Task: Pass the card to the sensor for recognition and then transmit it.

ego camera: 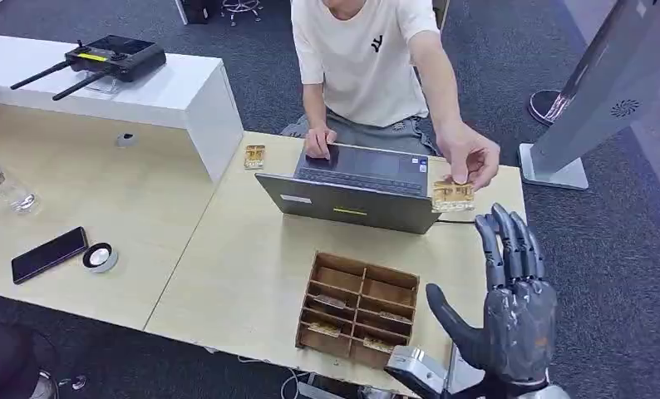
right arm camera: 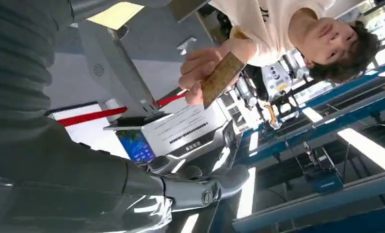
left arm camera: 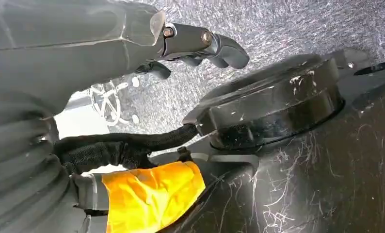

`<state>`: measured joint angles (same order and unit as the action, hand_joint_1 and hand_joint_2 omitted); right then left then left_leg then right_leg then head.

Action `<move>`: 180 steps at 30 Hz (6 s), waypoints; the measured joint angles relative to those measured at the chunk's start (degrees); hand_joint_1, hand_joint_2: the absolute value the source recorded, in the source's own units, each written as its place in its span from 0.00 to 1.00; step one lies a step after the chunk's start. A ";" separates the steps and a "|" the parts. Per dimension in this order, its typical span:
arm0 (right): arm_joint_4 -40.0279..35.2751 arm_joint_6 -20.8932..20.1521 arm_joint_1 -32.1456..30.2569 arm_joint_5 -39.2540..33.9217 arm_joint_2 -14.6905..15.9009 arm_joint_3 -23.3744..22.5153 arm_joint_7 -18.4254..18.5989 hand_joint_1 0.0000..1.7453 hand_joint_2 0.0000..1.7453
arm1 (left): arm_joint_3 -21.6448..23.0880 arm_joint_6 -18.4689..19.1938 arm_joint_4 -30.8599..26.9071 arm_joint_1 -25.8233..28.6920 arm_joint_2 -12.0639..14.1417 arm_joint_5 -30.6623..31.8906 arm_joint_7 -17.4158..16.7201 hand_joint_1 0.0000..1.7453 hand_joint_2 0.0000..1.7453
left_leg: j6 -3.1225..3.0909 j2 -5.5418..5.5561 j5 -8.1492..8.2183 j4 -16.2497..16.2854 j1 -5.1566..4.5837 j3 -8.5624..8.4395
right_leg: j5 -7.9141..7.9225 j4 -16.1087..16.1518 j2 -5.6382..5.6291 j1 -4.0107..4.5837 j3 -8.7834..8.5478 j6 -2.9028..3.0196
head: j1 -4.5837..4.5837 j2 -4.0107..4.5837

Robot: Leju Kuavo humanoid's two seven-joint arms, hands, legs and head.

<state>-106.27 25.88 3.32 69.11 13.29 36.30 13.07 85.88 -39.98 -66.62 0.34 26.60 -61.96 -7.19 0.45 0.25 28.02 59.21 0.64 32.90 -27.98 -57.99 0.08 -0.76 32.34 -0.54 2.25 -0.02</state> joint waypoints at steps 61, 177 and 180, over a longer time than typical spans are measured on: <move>13.11 0.63 14.61 -16.73 -1.69 -2.82 -5.64 1.00 1.00 | 1.75 0.11 0.09 -1.24 0.07 5.71 -3.08 0.00 1.00 | -0.05 0.05 -0.16 0.00 0.01 0.05 | 0.17 -0.03 0.07 0.00 0.08 0.08 | 0.00 0.00; 14.76 -25.18 -8.42 -54.53 12.46 -9.73 8.61 1.00 1.00 | -17.49 0.00 -2.40 10.15 -2.56 14.20 -11.08 0.00 1.00 | -0.05 0.04 -0.06 0.00 -0.01 0.15 | 0.13 0.03 0.09 0.00 0.17 0.04 | 0.00 0.00; 14.82 -25.92 -8.11 -54.07 12.30 -10.58 9.20 1.00 1.00 | -16.94 0.00 -2.19 9.79 -2.73 12.77 -10.16 0.00 1.00 | -0.05 0.06 -0.06 0.00 -0.01 0.15 | 0.13 0.03 0.09 0.00 0.17 0.04 | 0.00 0.00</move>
<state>-91.45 -0.04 -4.79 15.04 25.59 25.73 22.27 68.93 -39.98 -68.81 10.13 23.87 -49.20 -17.36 0.41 0.30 27.95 59.21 0.63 33.05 -27.85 -57.96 0.17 -0.77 32.51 -0.50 2.25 -0.02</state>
